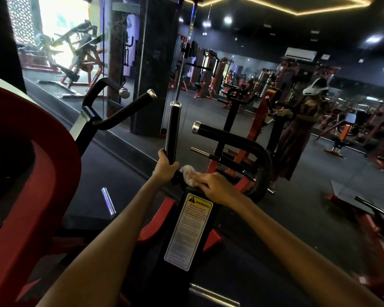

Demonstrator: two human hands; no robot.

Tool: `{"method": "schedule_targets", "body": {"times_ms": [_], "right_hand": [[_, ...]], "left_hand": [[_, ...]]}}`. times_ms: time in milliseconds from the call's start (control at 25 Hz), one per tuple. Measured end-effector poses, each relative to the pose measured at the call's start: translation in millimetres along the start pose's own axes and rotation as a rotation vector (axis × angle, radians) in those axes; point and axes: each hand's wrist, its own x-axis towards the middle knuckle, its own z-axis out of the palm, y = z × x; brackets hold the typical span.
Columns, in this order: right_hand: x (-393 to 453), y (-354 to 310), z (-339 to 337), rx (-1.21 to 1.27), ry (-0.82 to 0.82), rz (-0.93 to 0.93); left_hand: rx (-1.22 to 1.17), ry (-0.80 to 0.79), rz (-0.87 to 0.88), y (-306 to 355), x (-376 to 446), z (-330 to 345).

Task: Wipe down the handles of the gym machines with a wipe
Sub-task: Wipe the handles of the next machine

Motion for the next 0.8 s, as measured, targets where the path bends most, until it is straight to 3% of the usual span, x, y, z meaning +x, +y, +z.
{"method": "schedule_targets", "body": {"times_ms": [120, 200, 280, 320, 400, 520, 680, 800], "right_hand": [[-34, 25, -14, 0.005, -0.008, 0.021], [-59, 42, -22, -0.006, 0.026, 0.037], [-72, 50, -24, -0.109, 0.039, -0.001], [-74, 49, -21, -0.21, 0.032, -0.009], [-70, 45, -12, -0.364, 0.023, 0.055], [-61, 38, 2, -0.327, 0.097, 0.164], [-80, 49, 1, -0.399, 0.133, 0.031], [-97, 70, -37, -0.604, 0.057, -0.216]], "left_hand": [[0.068, 0.016, -0.046, 0, 0, 3], [0.259, 0.129, -0.045, 7, -5, 10], [0.542, 0.319, 0.16, 10, -18, 20], [0.621, 0.337, 0.316, 11, -27, 24], [0.706, 0.159, 0.537, 6, -43, 33], [0.863, -0.005, 0.486, 4, -55, 42], [0.905, -0.019, 0.389, 13, -56, 42], [0.919, -0.055, 0.375, 15, -58, 40]]}}
